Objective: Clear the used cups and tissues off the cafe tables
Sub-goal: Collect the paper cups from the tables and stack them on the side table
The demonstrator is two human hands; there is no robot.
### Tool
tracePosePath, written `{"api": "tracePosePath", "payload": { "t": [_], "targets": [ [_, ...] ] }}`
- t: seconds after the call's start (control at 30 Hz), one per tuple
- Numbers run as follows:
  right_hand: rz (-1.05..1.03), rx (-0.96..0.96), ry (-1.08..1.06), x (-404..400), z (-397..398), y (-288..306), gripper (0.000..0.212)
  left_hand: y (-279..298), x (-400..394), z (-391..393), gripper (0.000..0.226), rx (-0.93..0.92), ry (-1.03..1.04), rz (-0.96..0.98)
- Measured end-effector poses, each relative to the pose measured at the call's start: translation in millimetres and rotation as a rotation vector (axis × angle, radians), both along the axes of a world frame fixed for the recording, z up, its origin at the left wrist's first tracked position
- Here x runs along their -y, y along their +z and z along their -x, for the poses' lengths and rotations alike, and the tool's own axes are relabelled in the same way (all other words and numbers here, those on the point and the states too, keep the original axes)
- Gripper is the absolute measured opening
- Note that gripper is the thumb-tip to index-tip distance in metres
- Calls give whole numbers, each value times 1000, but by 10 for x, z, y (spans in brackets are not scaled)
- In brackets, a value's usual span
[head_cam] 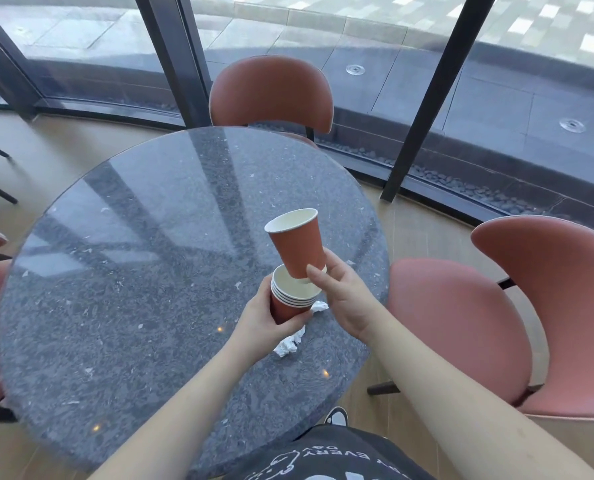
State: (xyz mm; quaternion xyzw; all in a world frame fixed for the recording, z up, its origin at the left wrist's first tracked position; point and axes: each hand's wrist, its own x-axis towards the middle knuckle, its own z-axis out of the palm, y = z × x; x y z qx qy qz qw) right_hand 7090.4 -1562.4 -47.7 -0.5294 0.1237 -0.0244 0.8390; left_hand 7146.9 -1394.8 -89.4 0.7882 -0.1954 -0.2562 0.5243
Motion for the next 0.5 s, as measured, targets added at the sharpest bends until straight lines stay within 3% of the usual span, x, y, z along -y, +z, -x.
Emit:
{"api": "tracePosePath", "payload": {
  "t": [0.27,0.5],
  "targets": [
    [146,-24,3,-170,53,-115,58,15,-100,-9,62,21,-24,10],
    [430,-55,97,-79,94,-112,63,28,-211,-84,58,70,-29,4]
  ]
}}
